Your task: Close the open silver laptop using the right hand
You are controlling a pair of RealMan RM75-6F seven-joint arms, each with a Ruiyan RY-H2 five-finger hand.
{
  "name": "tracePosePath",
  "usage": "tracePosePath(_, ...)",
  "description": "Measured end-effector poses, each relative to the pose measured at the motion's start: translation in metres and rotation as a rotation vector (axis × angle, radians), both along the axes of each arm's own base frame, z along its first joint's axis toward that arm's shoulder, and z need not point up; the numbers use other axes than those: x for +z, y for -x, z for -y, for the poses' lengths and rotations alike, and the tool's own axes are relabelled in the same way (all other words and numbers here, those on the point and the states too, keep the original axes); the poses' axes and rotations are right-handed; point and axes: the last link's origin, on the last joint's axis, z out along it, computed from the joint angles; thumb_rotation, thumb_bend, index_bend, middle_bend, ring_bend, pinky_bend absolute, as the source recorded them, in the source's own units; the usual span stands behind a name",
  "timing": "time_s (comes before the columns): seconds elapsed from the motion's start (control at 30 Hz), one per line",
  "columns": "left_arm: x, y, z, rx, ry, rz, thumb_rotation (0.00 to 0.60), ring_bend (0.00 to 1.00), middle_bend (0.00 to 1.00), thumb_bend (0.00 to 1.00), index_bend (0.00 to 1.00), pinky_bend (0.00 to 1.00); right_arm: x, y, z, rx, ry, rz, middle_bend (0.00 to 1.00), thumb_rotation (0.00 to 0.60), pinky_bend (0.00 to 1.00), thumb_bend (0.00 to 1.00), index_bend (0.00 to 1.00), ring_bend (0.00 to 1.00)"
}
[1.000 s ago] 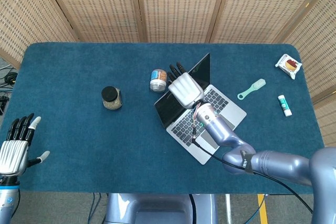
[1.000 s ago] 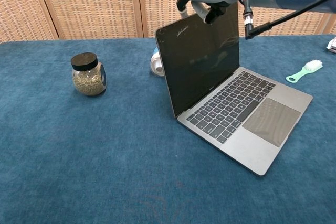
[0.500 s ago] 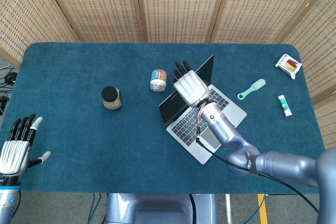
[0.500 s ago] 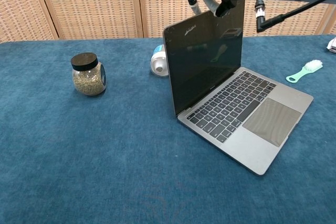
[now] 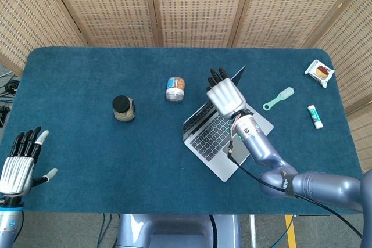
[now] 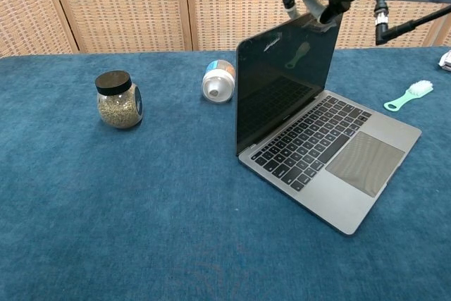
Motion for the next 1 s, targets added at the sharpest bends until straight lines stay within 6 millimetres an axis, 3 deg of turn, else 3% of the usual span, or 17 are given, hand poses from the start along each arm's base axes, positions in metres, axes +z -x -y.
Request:
tracePosePath(0.5,0.000,-0.002,0.001,-0.007,-0.004,-0.005,0.600,0.00,0.00,0.01,0.00,0.00,0.017,0.022,-0.007,-0.051,0.029,-0.002,0.23,0.600,0.11,1.00,0.42,0.05)
tracePosePath(1.0,-0.001,-0.006,0.003,-0.025,0.005,0.002,0.600,0.00,0.00,0.01,0.00,0.00,0.025,0.040,-0.033,-0.126,-0.015,0.067,0.23,0.600,0.11,1.00,0.42,0.05)
